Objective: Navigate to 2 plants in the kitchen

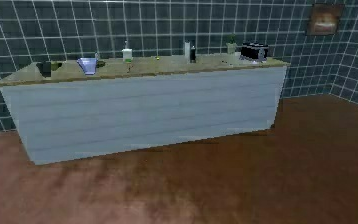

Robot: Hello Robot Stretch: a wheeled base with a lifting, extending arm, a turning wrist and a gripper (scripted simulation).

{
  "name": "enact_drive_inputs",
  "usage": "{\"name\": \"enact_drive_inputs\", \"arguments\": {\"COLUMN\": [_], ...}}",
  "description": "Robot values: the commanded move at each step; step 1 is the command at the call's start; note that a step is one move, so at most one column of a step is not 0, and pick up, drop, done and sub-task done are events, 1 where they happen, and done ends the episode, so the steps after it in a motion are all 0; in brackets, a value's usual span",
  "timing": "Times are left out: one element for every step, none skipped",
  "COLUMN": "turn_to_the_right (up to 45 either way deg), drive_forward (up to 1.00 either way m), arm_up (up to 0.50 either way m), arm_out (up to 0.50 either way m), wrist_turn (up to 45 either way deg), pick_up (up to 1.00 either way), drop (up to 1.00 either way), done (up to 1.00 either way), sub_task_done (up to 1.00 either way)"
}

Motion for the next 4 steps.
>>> {"name": "enact_drive_inputs", "arguments": {"turn_to_the_right": [12.0,0.0,18.0,0.0], "drive_forward": [0.0,0.4,0.0,0.45], "arm_up": [0.0,0.0,0.0,0.0], "arm_out": [0.0,0.0,0.0,0.0], "wrist_turn": [0.0,0.0,0.0,0.0], "pick_up": [0.0,0.0,0.0,0.0], "drop": [0.0,0.0,0.0,0.0], "done": [0.0,0.0,0.0,0.0], "sub_task_done": [0.0,0.0,0.0,0.0]}}
